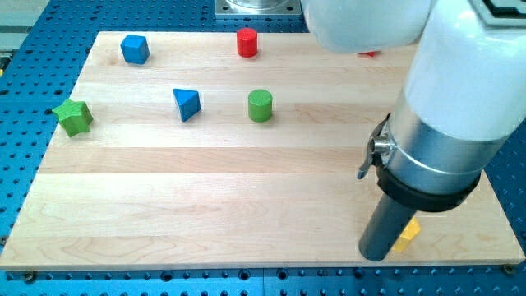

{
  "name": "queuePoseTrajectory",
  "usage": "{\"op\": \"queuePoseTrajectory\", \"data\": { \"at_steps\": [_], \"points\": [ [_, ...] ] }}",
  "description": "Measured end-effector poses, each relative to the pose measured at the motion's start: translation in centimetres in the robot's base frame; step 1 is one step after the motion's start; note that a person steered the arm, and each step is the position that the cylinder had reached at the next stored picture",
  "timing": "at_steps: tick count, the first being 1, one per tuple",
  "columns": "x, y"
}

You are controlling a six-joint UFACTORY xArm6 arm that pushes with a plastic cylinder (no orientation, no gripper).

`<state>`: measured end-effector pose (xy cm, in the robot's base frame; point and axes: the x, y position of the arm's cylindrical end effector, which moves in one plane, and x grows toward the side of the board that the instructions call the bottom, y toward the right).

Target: Keep triangle and green circle horizontally left to hexagon

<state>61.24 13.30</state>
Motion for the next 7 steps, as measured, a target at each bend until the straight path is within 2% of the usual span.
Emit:
{"op": "queuePoseTrajectory", "data": {
  "at_steps": [2, 3, 5, 6, 7],
  "points": [
    [-0.9, 5.2],
    [-1.2, -0.9],
    [-17.4, -4.1],
    [-23.4, -7.7],
    [-25.8, -12.3]
  ]
}}
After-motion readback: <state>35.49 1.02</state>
